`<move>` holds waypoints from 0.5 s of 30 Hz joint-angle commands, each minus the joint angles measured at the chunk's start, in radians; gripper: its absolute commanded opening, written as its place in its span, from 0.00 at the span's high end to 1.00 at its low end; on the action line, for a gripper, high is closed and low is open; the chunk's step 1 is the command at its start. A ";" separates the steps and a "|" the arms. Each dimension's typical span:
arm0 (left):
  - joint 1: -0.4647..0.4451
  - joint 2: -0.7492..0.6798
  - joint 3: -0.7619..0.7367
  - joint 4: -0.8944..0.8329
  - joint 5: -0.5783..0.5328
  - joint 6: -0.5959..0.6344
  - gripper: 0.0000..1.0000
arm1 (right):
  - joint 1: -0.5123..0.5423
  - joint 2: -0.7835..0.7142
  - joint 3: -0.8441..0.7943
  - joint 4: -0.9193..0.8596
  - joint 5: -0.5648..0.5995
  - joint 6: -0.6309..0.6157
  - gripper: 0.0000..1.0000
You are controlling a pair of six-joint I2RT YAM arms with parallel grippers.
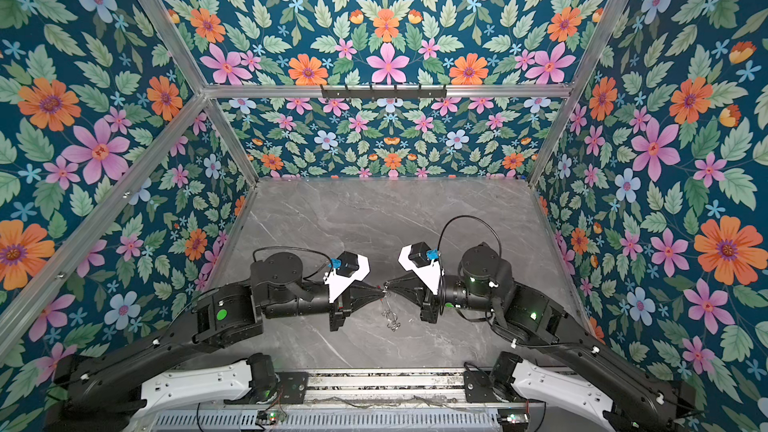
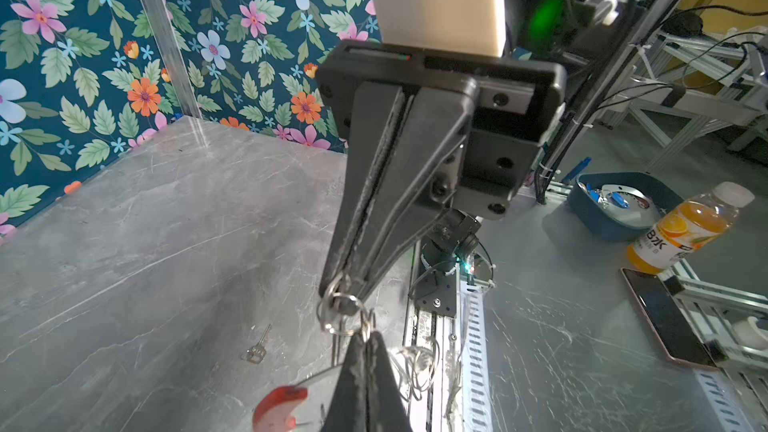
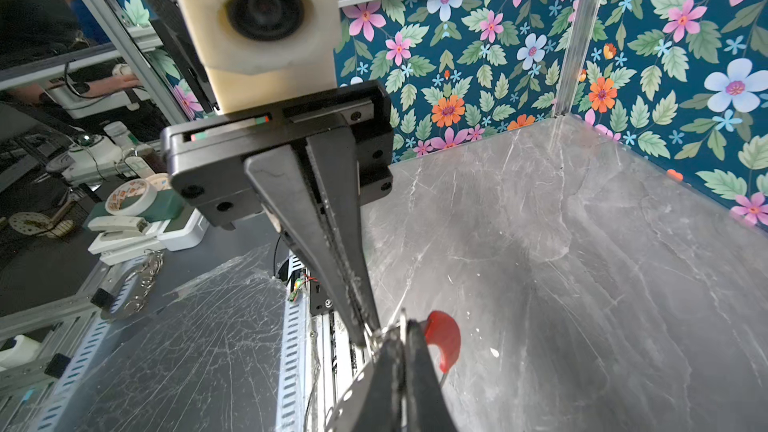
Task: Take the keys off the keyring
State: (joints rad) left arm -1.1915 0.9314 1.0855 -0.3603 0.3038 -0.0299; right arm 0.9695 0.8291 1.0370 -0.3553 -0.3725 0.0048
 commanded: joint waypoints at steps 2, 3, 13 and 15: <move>0.001 0.005 0.008 0.032 -0.004 0.006 1.00 | 0.016 0.000 0.004 0.039 0.018 -0.023 1.00; 0.001 0.006 0.008 0.032 -0.006 0.003 1.00 | 0.017 -0.004 0.000 0.052 0.020 -0.018 1.00; 0.001 0.003 -0.011 0.068 -0.013 -0.011 0.99 | 0.019 -0.007 -0.020 0.130 0.008 0.027 1.00; 0.000 0.001 -0.015 0.074 -0.021 -0.011 0.96 | 0.021 -0.008 -0.023 0.137 0.008 0.032 1.00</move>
State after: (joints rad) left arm -1.1912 0.9302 1.0737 -0.3592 0.2848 -0.0425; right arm 0.9844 0.8215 1.0138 -0.3290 -0.3286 0.0189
